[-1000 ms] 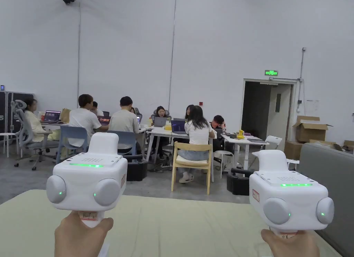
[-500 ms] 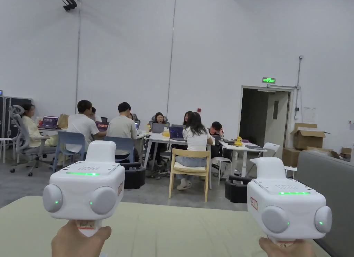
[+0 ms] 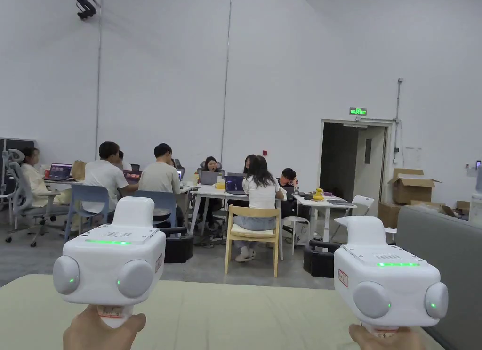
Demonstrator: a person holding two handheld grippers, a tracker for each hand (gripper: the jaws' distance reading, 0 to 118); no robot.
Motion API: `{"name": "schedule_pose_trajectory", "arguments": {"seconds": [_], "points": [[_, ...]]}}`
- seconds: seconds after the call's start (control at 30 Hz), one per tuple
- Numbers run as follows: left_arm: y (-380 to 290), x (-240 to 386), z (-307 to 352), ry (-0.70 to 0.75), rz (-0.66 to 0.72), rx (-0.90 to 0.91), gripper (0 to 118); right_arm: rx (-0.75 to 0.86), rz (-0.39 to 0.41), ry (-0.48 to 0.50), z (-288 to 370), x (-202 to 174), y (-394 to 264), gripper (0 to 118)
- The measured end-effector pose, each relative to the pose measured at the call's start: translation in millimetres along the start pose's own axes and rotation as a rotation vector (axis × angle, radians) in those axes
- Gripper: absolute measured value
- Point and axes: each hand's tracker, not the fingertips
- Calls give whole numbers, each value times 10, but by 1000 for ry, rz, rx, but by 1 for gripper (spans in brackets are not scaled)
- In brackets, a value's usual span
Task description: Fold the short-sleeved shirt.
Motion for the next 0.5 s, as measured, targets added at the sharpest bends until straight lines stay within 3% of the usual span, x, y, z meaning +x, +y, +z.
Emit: {"name": "schedule_pose_trajectory", "arguments": {"seconds": [0.5], "points": [[53,31,33,-6,4,13,118,12,12,6,5,-31,16,118]]}}
